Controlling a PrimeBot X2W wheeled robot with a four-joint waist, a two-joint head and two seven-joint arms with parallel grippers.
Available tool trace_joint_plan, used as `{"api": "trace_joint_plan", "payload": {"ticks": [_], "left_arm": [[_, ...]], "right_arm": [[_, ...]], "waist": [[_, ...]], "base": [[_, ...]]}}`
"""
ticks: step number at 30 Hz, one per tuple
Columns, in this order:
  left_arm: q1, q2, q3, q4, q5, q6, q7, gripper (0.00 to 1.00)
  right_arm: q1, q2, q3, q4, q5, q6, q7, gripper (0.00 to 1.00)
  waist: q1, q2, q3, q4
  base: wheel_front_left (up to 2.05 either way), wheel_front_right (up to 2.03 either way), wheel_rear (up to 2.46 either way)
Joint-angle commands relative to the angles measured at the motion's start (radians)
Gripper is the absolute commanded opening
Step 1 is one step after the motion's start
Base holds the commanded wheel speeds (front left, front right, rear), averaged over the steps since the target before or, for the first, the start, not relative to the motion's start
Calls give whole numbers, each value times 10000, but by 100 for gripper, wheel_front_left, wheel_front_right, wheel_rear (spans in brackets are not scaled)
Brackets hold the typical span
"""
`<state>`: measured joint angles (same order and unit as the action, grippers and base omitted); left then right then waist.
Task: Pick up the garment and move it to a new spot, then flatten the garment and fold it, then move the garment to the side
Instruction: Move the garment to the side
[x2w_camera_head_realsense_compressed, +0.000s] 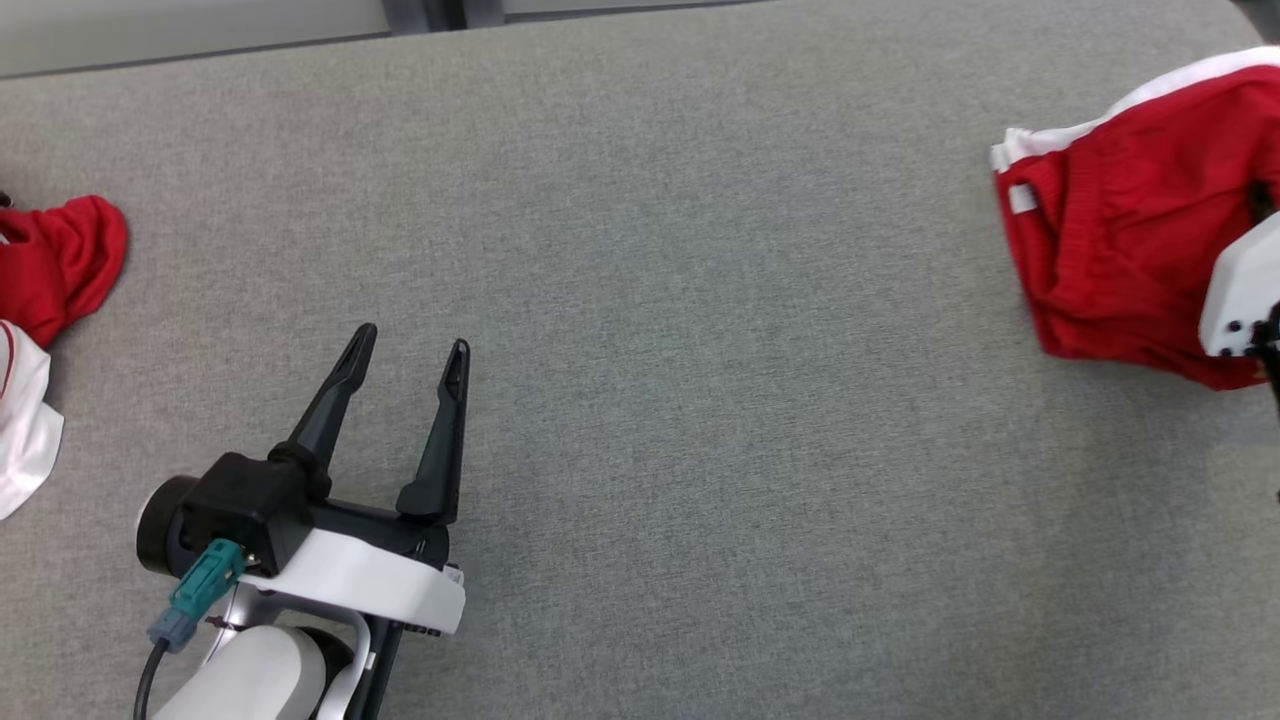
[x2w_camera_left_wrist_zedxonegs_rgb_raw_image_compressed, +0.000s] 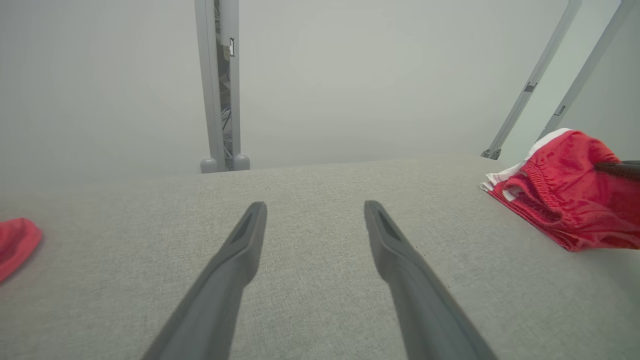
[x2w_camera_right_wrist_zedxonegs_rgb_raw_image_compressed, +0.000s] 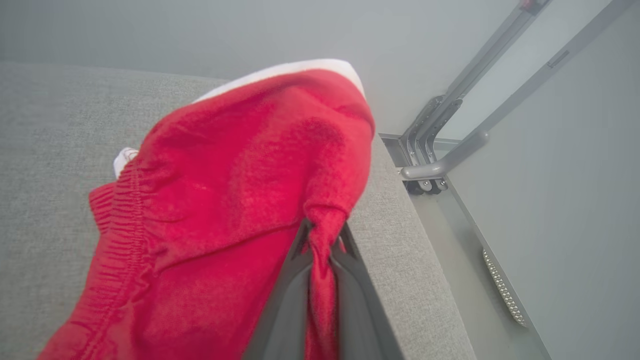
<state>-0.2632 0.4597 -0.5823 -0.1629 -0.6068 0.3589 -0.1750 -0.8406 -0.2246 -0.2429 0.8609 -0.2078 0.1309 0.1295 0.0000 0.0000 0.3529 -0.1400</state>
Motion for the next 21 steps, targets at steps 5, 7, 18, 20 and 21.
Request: {"api": "trace_joint_plan", "payload": {"ticks": [5, 7, 18, 20, 21], "left_arm": [[-275, 83, 30, -92, 94, 4, 42, 100], [-337, 91, 18, -113, 111, 0, 38, 100], [-380, 89, -12, -141, 120, 104, 57, 100], [-394, 97, -9, -128, 105, 100, 49, 100], [-401, 98, -7, -117, 97, 97, 46, 100]], "right_arm": [[-294, -238, -551, 99, -926, -3, -252, 0], [-358, -296, -747, 74, -1246, -3, -303, 0], [-503, -231, -1556, 44, -2634, -3, -510, 0], [-529, -153, -1659, 17, -2851, -3, -550, 21], [-529, -117, -1706, 8, -2929, -3, -568, 31]], "waist": [[0, 0, 314, 235], [0, 0, 383, 292], [0, 0, 567, 466], [0, 0, 582, 475], [0, 0, 585, 478]], "base": [[0, 0, 0], [0, 0, 0], [0, 0, 0], [0, 0, 0], [0, 0, 0]]}}
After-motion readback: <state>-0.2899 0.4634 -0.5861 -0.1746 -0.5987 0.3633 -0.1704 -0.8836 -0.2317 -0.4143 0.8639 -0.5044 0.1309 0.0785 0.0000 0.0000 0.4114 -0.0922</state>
